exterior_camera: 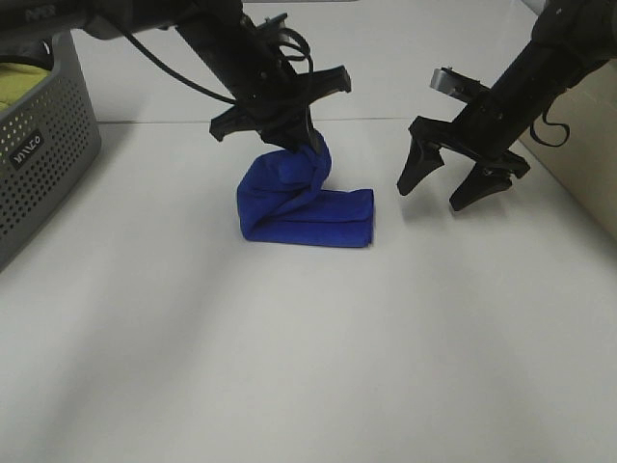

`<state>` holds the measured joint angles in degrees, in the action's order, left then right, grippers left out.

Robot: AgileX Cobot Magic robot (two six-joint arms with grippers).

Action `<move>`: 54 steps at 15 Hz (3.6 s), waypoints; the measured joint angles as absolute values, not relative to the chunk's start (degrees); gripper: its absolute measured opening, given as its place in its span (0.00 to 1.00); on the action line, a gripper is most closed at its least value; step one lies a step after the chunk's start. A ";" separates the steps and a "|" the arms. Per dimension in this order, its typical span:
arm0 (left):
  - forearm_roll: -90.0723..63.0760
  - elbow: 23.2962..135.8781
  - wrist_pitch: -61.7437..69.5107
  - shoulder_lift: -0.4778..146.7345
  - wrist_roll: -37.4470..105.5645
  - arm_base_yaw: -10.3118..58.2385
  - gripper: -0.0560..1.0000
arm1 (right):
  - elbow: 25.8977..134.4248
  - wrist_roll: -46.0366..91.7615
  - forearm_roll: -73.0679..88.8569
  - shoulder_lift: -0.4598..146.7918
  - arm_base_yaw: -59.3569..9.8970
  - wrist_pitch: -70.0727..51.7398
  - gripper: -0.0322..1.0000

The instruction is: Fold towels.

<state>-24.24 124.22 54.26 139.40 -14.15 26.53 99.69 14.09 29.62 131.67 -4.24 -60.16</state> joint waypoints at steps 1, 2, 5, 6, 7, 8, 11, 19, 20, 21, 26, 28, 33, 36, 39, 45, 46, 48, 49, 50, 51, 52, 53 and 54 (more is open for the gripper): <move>-24.47 125.65 54.60 141.23 -15.24 26.81 0.12 | 99.69 14.09 29.62 131.67 -4.24 -60.16 0.83; -24.69 126.39 55.00 142.49 -16.16 27.10 0.13 | 99.69 14.09 29.74 131.67 -4.24 -60.16 0.83; -26.07 126.68 54.89 143.58 -18.56 27.62 0.35 | 99.69 14.09 30.25 131.67 -4.24 -60.10 0.83; -28.13 126.85 54.14 143.58 -18.68 27.62 0.44 | 99.69 14.09 30.37 131.67 -4.24 -60.10 0.83; -31.05 126.91 53.86 143.58 -18.62 27.67 0.51 | 99.69 14.09 30.37 131.67 -4.24 -60.10 0.83; -34.61 126.91 53.92 143.58 -17.59 27.67 0.53 | 99.69 14.09 30.42 131.67 -4.24 -60.10 0.83; -41.25 126.91 55.12 143.24 -12.83 27.85 0.55 | 99.69 14.09 30.71 131.72 -4.24 -61.59 0.83; -30.02 127.14 55.69 134.53 -6.42 17.65 0.55 | 99.69 18.28 46.41 125.31 -7.73 -64.46 0.83; -28.82 127.14 56.21 134.47 -6.42 16.21 0.55 | 99.69 20.80 49.90 125.31 -10.14 -64.52 0.83; -28.19 127.14 57.24 134.47 -6.47 15.07 0.55 | 99.69 22.80 53.34 125.31 -12.38 -63.83 0.83; -27.39 127.14 59.47 134.47 -7.10 13.18 0.55 | 99.69 30.08 69.44 129.77 -17.65 -60.10 0.82; -27.39 127.14 59.70 134.47 -7.10 13.18 0.55 | 99.69 31.57 71.91 133.73 -17.59 -60.39 0.82; -27.39 127.14 59.87 134.47 -7.10 13.18 0.55 | 99.69 31.11 66.98 138.20 -12.95 -61.42 0.81; -27.39 127.14 59.87 134.47 -7.10 13.18 0.55 | 99.69 30.37 62.68 138.71 -8.59 -62.74 0.80; -27.39 127.14 59.87 134.47 -7.10 13.18 0.55 | 99.75 30.14 57.58 138.71 -8.25 -62.97 0.80; -24.87 127.14 61.94 134.47 -7.10 13.18 0.55 | 99.81 29.28 49.79 135.45 -8.25 -64.86 0.80; -23.84 127.14 62.74 134.47 -7.10 13.18 0.55 | 99.81 28.13 46.29 134.01 -8.25 -64.92 0.80; -22.23 127.14 64.34 134.47 -7.10 13.18 0.55 | 99.81 24.47 39.99 131.38 -8.25 -64.97 0.80; -21.60 127.14 65.26 134.36 -7.10 13.18 0.55 | 99.81 22.75 37.47 129.95 -8.19 -64.97 0.80; -20.63 127.14 66.12 133.84 -7.10 13.18 0.55 | 99.81 20.97 35.41 128.23 -8.19 -65.03 0.80; -19.08 127.14 66.69 132.93 -7.10 13.18 0.55 | 99.81 19.31 34.03 126.39 -8.19 -65.66 0.80; -17.30 127.14 67.84 131.44 -7.10 13.18 0.55 | 99.81 18.28 32.83 124.62 -8.19 -66.86 0.80; -15.13 127.14 68.87 129.49 -7.10 13.18 0.55 | 99.81 16.96 31.51 122.73 -8.19 -68.18 0.80; -14.04 127.14 69.10 128.34 -7.10 13.18 0.55 | 99.81 16.50 30.71 121.64 -8.19 -68.64 0.80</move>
<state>-14.04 127.14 69.10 128.34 -7.10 13.18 99.81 16.50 30.71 121.64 -8.19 -68.64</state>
